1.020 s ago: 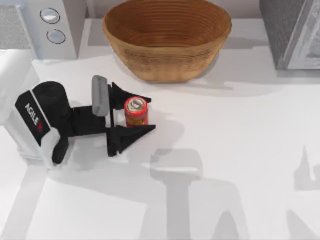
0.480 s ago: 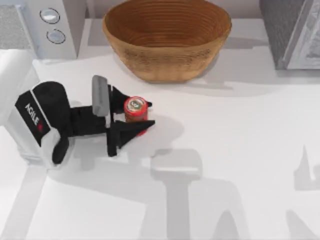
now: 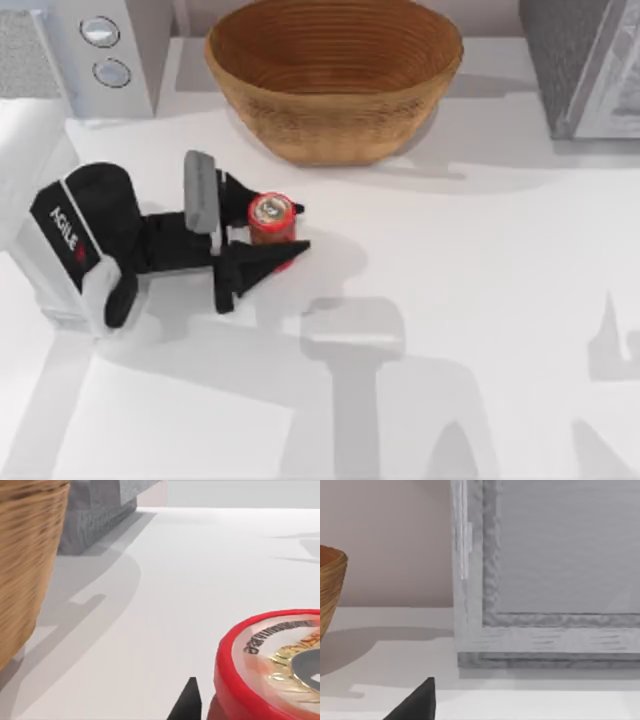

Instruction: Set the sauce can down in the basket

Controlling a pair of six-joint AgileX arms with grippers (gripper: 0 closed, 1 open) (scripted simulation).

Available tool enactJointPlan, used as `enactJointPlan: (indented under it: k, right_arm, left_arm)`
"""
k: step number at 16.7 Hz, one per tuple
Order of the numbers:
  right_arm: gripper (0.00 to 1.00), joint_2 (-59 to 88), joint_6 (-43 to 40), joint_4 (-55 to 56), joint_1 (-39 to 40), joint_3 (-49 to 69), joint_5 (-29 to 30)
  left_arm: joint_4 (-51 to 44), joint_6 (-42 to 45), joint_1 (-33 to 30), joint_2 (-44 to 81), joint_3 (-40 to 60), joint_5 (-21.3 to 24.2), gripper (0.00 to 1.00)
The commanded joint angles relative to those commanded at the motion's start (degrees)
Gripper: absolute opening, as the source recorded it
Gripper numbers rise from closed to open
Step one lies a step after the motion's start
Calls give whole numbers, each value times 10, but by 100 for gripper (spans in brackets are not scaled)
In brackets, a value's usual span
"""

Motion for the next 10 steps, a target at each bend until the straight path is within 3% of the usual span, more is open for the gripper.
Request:
enactJointPlan:
  k: [10]
  right_arm:
    - [100, 0, 0, 0, 0, 0, 0]
  left_arm:
    - [-197, 131, 74, -179, -114, 65, 0]
